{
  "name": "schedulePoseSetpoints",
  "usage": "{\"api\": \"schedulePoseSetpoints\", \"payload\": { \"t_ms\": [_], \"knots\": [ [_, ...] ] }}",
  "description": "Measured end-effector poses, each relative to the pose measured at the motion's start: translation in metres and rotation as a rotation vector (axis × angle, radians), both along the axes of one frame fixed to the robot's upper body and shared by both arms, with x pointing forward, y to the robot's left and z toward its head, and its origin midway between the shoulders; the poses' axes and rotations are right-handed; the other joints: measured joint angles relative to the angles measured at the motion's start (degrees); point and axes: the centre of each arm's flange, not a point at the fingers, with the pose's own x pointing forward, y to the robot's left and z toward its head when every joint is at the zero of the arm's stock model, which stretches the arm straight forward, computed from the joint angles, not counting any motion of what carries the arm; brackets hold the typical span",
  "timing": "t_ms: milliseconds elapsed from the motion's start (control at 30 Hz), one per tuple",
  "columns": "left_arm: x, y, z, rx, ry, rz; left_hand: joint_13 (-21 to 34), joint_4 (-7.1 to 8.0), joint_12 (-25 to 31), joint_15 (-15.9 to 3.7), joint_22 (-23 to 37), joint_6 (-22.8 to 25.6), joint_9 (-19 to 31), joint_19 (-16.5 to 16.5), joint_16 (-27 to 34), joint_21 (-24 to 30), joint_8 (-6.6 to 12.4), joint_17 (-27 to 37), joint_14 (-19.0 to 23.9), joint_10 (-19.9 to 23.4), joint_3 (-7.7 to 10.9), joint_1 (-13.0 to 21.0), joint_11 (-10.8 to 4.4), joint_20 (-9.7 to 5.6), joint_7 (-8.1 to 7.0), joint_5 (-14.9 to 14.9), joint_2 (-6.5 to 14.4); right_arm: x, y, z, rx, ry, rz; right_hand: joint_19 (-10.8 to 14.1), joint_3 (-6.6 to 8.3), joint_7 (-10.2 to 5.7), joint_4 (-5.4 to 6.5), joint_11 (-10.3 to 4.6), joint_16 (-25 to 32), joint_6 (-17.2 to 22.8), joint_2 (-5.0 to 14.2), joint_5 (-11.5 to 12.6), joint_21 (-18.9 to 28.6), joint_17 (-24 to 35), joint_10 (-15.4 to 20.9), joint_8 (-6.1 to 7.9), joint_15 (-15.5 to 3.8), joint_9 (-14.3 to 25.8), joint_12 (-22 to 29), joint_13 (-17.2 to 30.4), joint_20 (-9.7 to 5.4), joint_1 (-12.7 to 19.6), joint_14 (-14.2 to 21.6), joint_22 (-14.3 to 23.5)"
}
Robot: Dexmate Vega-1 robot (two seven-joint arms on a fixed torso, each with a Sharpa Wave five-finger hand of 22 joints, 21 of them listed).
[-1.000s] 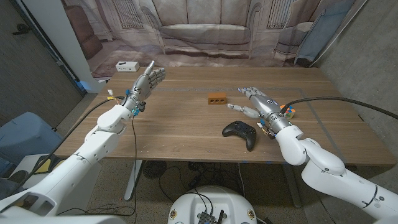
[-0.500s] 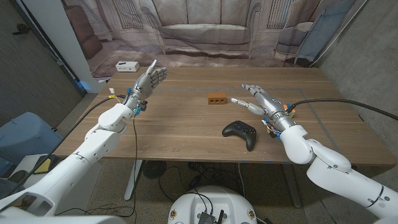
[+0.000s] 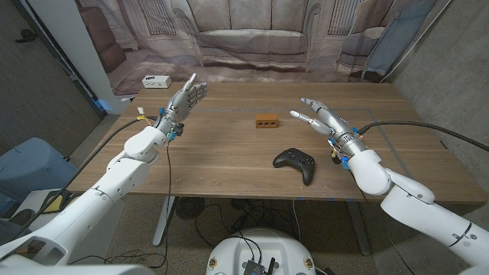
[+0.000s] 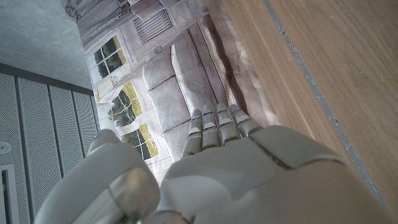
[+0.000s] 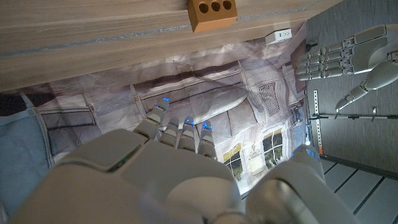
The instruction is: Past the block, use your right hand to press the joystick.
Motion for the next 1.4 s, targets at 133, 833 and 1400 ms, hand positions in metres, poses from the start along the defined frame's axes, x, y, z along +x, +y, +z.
{"api": "schedulePoseSetpoints", "payload": {
  "t_ms": [133, 833, 1400],
  "knots": [
    [0.0, -0.003, 0.002, -0.003, -0.005, 0.002, 0.0, -0.07, 0.0, 0.0, 0.0, 0.0, 0.0, 0.0, 0.0, 0.0, 0.0, 0.0, 0.0, 0.0, -0.07, 0.0, 0.0, 0.0, 0.0, 0.0, 0.0, 0.002, -0.002, 0.003, 0.048, 0.001, 0.052, 0.6, -0.02, 0.34, -0.39, 0.08, 0.0, 0.3, 0.0, 0.0, 0.0, 0.0, 0.1, 0.0, 0.14, 0.0, 0.0, 0.0, -0.16, 0.0, 0.1, 0.0],
    [0.002, -0.006, 0.0, -0.02, -0.019, 0.022, 0.0, -0.06, 0.0, 0.0, 0.0, 0.0, 0.0, 0.0, 0.0, 0.0, -0.23, 0.0, 0.0, 0.0, -0.06, 0.0, 0.0, 0.0, 0.0, 0.0, 0.0, 0.02, -0.018, 0.014, 0.272, 0.057, 0.29, 3.5, 0.27, 2.72, -1.22, 2.02, -0.2, 2.8, 0.34, 0.0, 0.2, 0.0, 1.4, 0.89, 0.81, 0.0, 0.0, 0.0, -1.22, 1.3, 2.0, 0.0],
    [0.005, -0.012, 0.003, -0.016, -0.025, 0.019, 0.0, -0.21, 0.0, 0.0, 0.0, 0.0, 0.0, -0.2, 0.0, 0.0, -0.23, 0.0, 0.0, -0.2, -0.22, 0.0, 0.21, -0.63, 0.0, 0.0, 0.0, 0.043, -0.033, 0.023, 0.432, 0.108, 0.457, 2.4, 0.74, 4.02, -1.69, 2.43, -1.1, 3.4, 0.69, 0.0, -0.7, 0.0, 1.0, 0.89, 1.22, 0.0, 0.0, 0.0, -2.86, 2.7, 1.0, 0.0]
  ]
}}
